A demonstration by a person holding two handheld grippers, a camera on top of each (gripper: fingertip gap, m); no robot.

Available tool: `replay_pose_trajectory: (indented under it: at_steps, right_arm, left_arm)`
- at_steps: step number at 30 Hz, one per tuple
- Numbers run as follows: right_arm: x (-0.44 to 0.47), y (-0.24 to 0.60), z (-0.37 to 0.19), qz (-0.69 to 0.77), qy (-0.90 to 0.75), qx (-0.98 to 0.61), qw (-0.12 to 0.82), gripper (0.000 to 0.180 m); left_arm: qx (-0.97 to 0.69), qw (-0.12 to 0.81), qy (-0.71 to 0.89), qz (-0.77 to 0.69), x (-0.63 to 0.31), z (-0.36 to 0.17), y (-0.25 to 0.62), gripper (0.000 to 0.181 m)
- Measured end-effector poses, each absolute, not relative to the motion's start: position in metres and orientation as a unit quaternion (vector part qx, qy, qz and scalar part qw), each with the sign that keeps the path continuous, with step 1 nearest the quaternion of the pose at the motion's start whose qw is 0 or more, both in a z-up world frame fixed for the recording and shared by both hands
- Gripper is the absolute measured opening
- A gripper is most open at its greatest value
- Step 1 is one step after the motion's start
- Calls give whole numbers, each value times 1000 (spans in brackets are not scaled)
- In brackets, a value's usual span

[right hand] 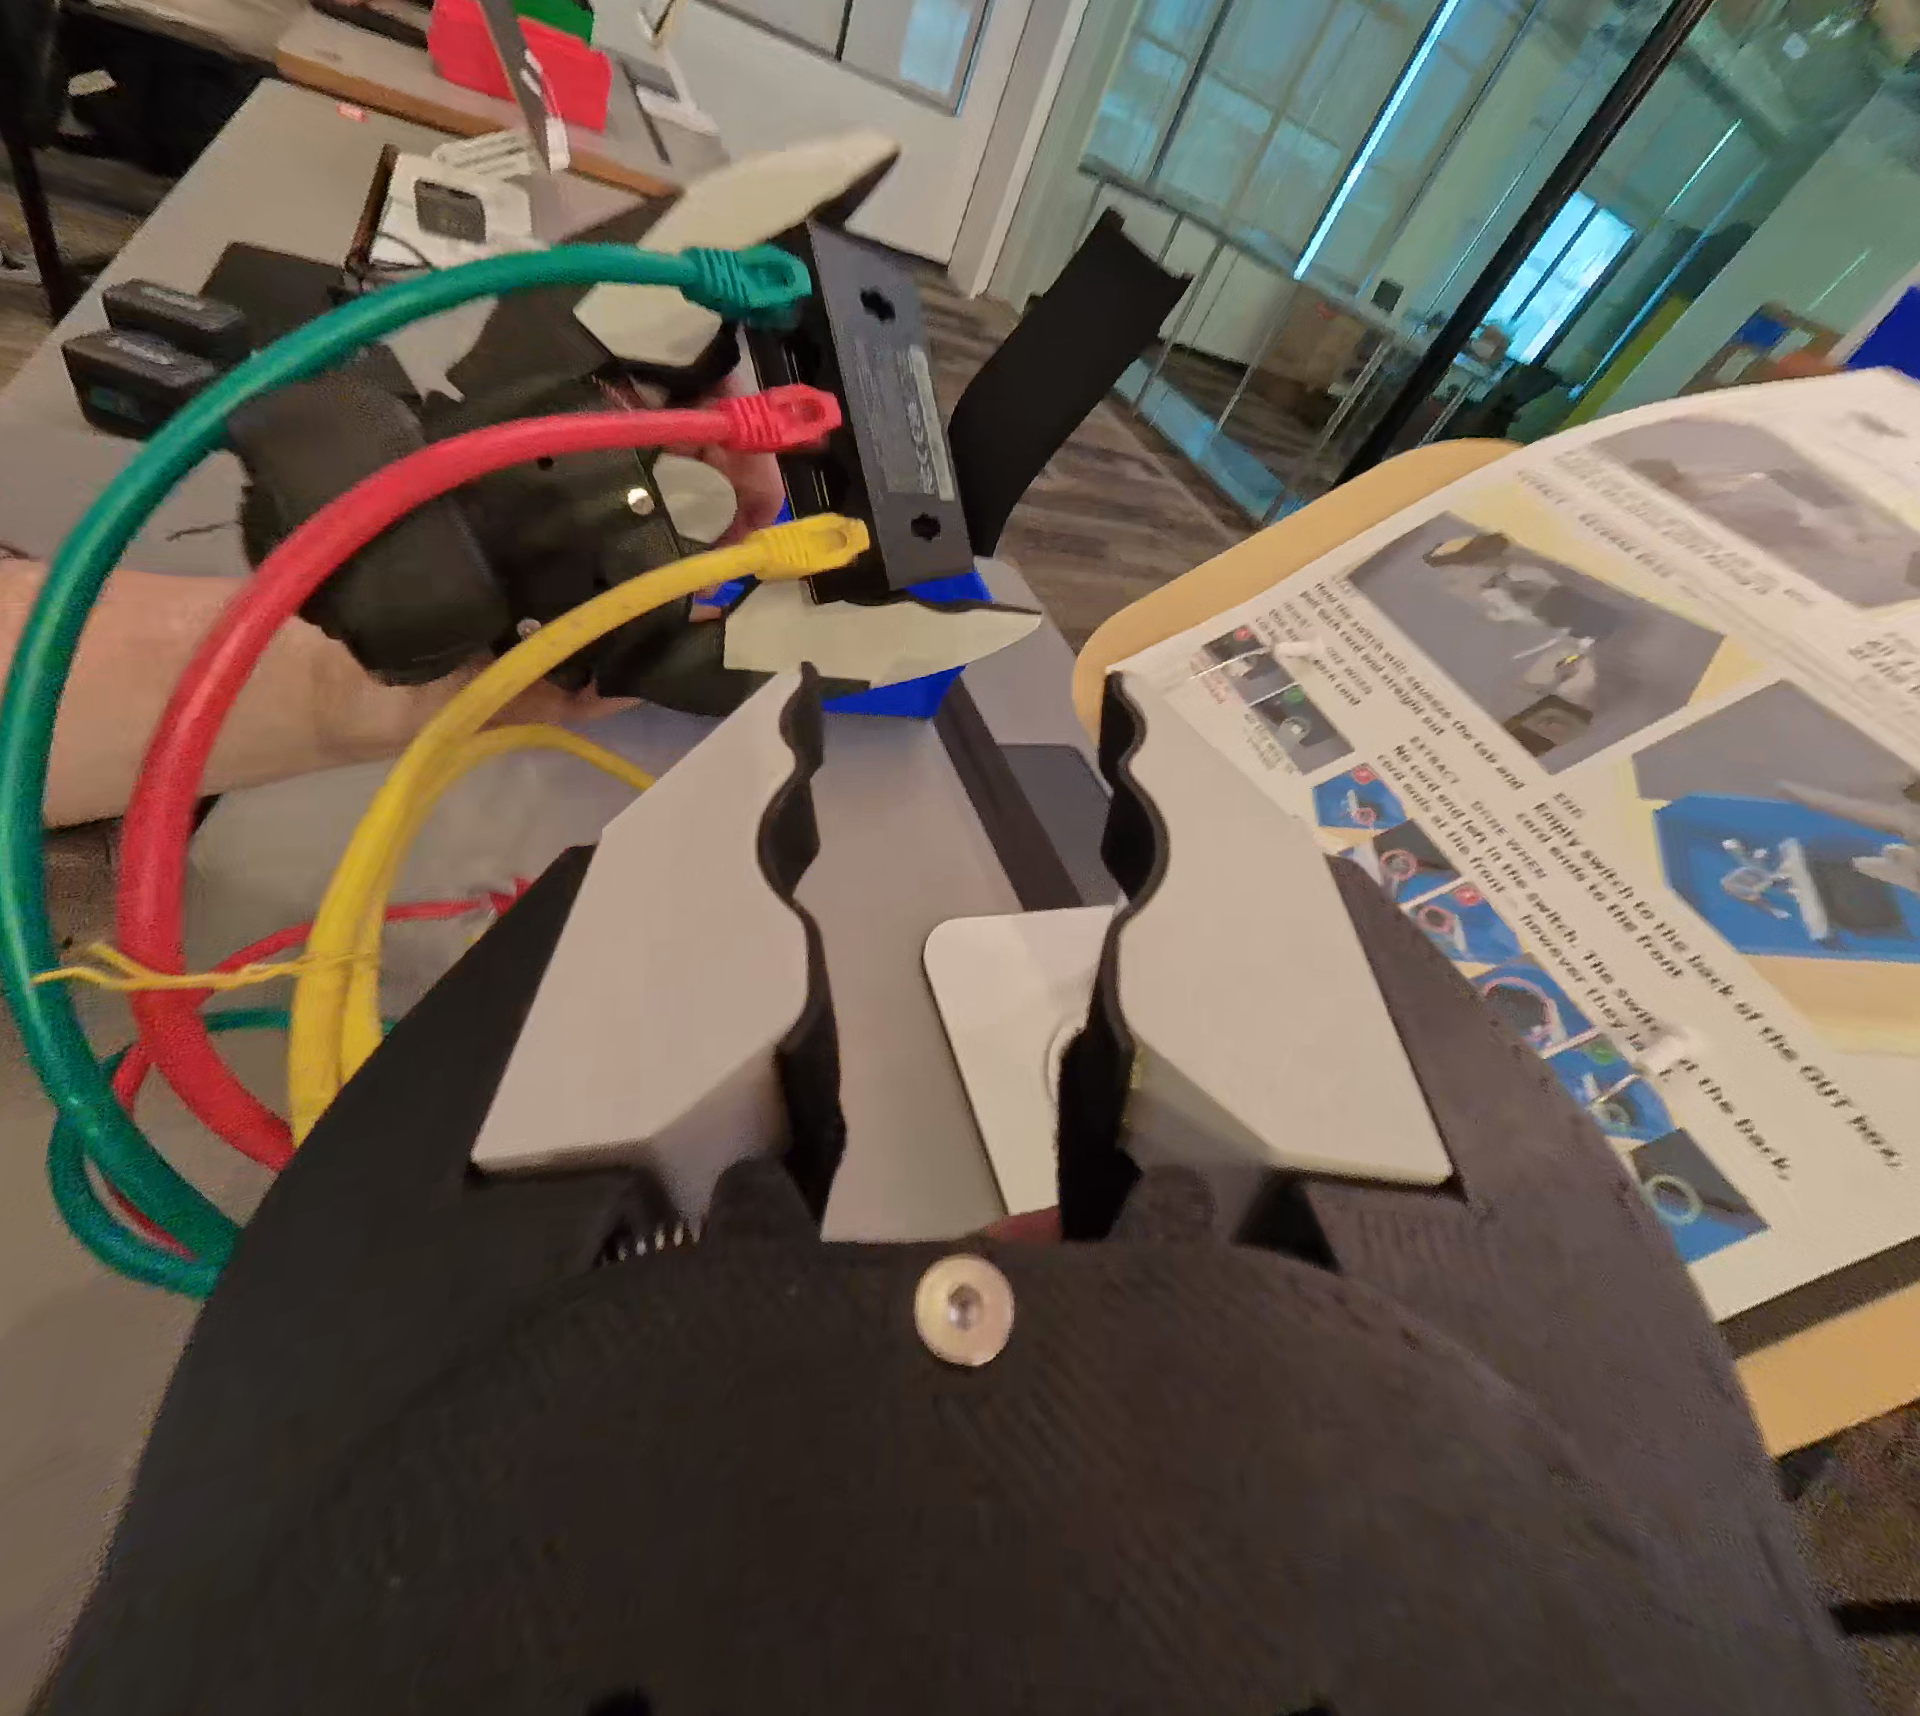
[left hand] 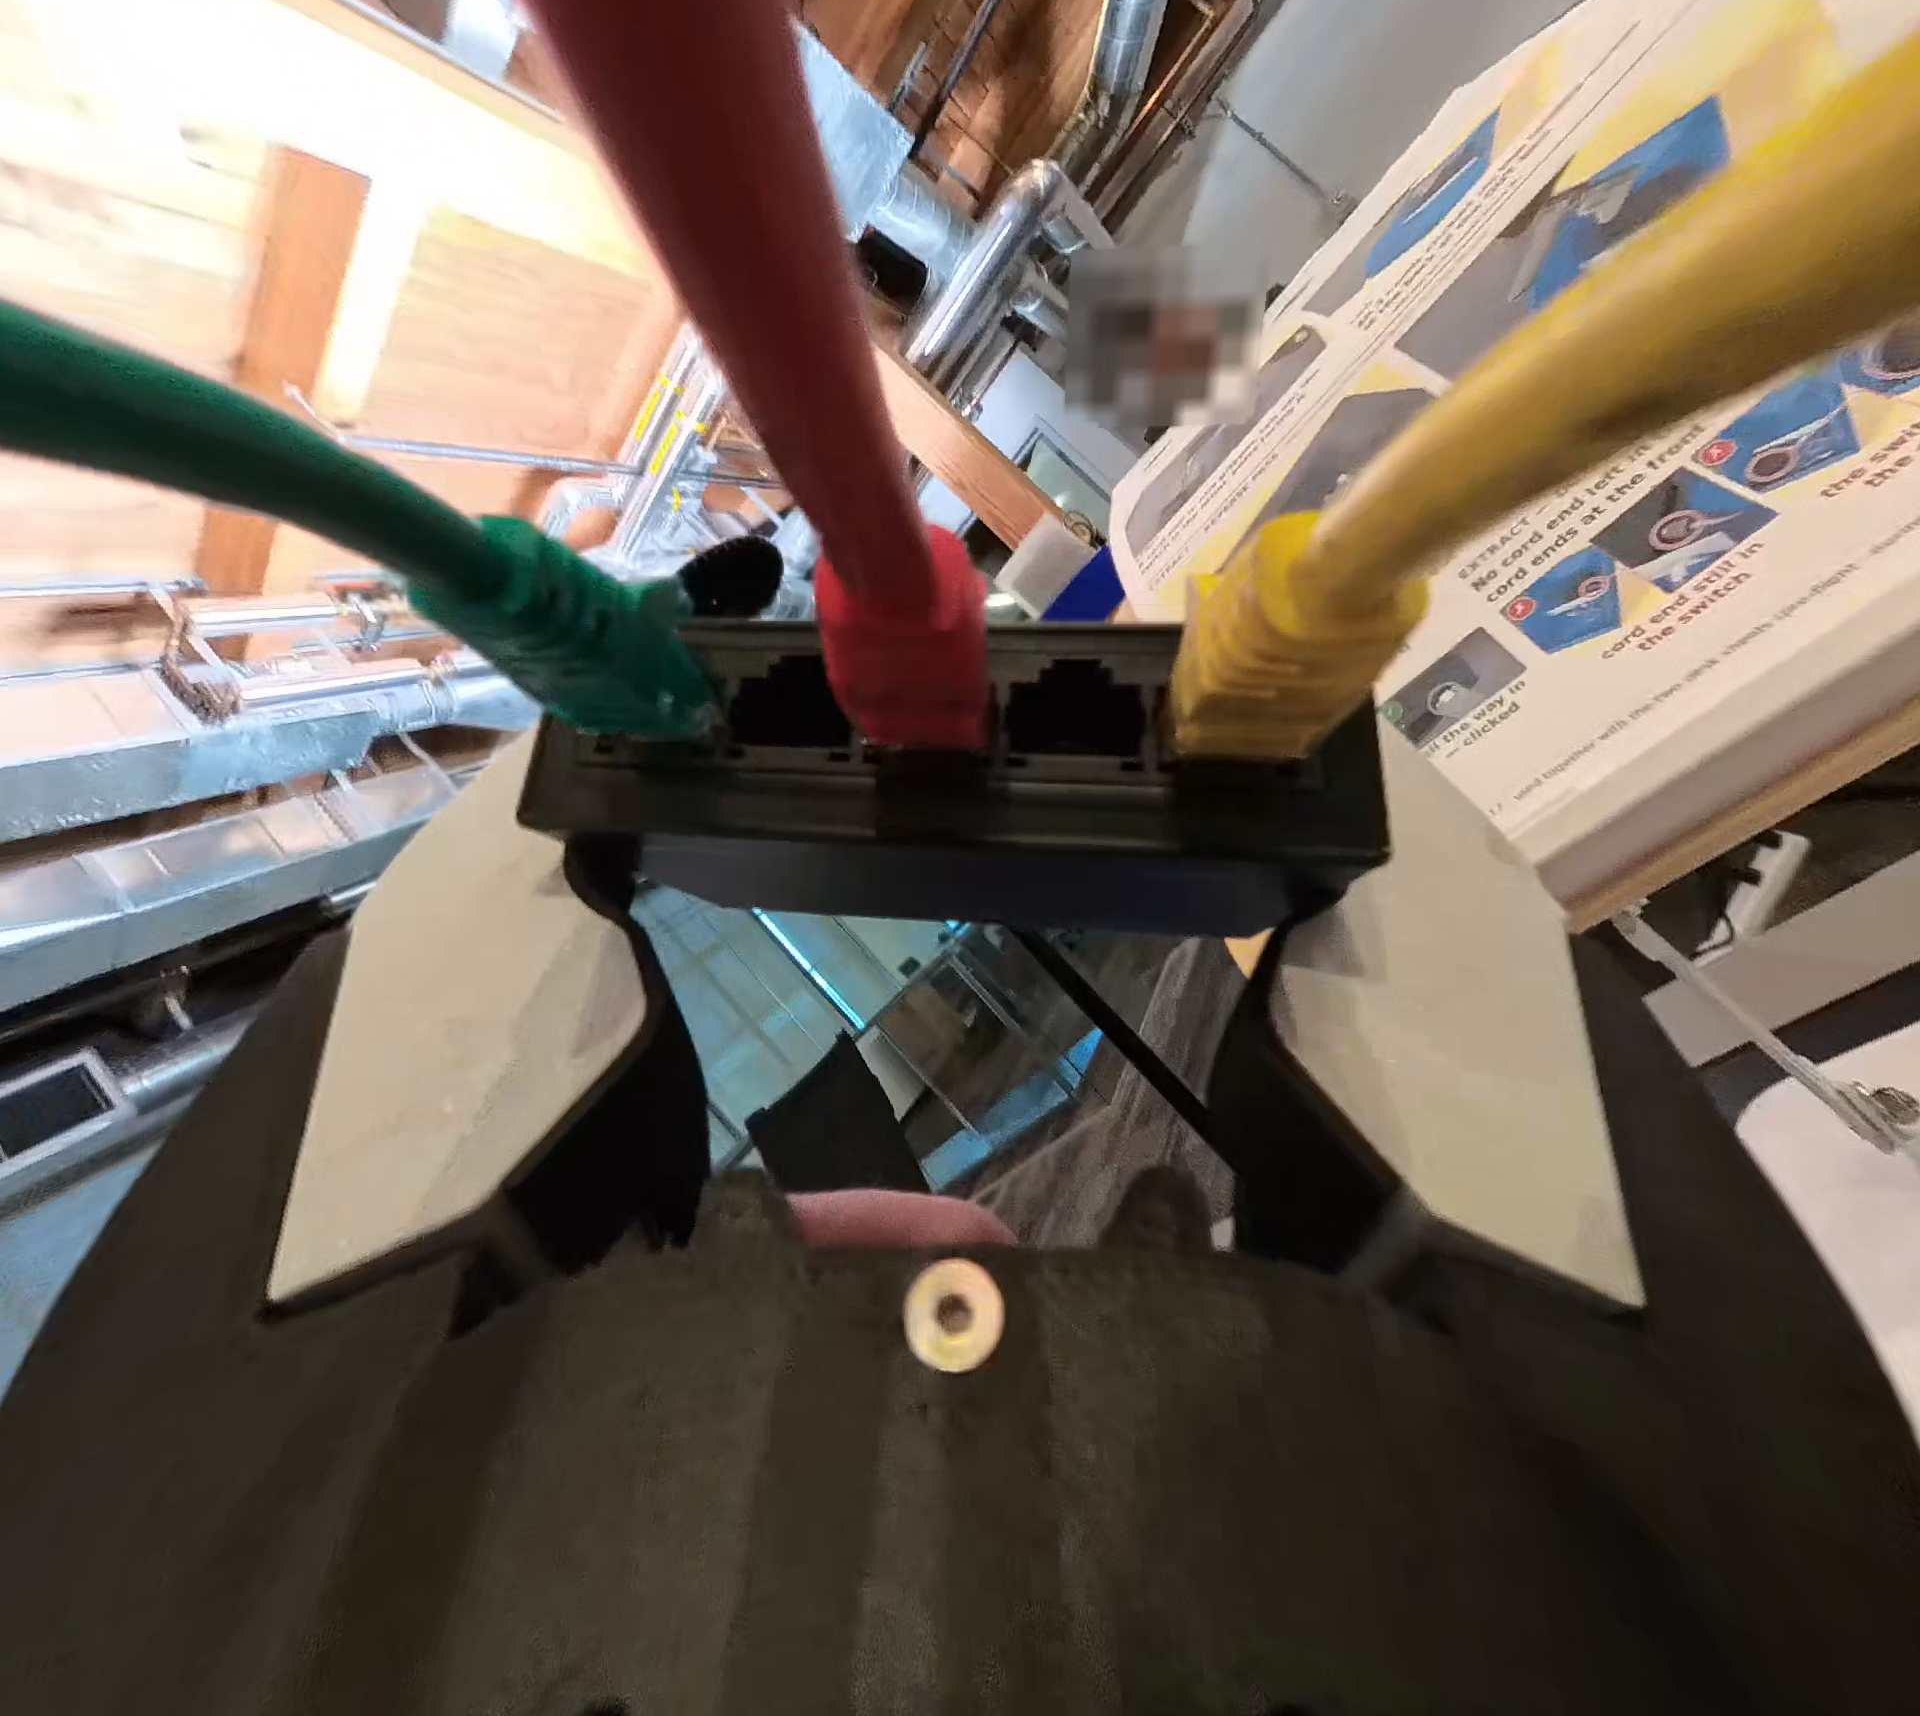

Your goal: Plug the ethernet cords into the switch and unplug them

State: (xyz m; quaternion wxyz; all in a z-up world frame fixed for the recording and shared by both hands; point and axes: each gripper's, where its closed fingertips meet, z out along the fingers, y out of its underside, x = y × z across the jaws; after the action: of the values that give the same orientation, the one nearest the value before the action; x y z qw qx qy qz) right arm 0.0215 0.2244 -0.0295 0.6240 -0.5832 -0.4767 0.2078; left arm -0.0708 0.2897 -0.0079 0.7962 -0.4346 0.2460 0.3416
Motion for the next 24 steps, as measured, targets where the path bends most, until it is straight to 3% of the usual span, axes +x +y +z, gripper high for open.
replay_pose_trajectory:
  at_steps: [1, 17, 24]
  right_arm:
    - [24, 222, -24, 204, -474, -576, 634, 47]
    - [50, 224, 0, 140, -439, -574, 676, 37]
    - [30, 213, -1, 61, -484, -548, 680, 33]
  left_arm:
    - [-440, 796, 241, 338, -74, -8, 291, 125]
    - [-556, 798, 123, 200, -148, -3, 319, 125]
    - [-553, 815, 116, 131, -135, -3, 315, 125]
